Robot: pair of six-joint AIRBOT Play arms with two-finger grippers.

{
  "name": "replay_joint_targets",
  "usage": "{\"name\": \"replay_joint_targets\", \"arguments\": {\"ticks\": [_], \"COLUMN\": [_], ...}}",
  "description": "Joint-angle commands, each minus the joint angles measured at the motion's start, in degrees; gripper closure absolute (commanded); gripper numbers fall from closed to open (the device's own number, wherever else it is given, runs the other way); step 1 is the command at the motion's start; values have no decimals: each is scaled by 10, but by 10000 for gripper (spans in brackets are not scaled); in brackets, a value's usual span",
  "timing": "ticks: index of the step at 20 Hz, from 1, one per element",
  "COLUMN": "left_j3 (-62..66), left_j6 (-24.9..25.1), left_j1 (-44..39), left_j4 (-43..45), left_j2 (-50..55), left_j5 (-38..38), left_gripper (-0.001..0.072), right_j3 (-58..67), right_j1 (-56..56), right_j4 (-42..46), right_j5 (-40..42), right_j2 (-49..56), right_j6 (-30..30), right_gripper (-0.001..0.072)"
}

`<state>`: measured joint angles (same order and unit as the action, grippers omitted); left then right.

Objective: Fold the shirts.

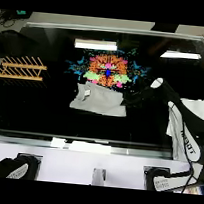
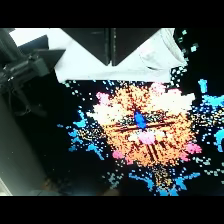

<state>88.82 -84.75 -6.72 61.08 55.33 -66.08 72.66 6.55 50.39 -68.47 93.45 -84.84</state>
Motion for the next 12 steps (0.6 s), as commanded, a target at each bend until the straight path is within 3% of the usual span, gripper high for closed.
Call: {"name": "replay_joint_targets", "arguments": {"ticks": [1, 8, 12], "left_j3": [0, 0, 0], "left_j6": [1, 3, 3], "left_j1": [0, 0, 0], "left_j4": [1, 1, 0], "left_j2": [3, 13, 14], "left_j5": [0, 0, -1], "left_gripper": [667, 667, 667], "right_j3": [120, 351, 392], "right_j1": [-43, -258, -368], "right_j4": [-40, -44, -44], "right_j5": [-83, -247, -262], "right_j2": [-20, -43, -43], "right_j6": [30, -53, -76], "right_gripper": [687, 688, 687]}}
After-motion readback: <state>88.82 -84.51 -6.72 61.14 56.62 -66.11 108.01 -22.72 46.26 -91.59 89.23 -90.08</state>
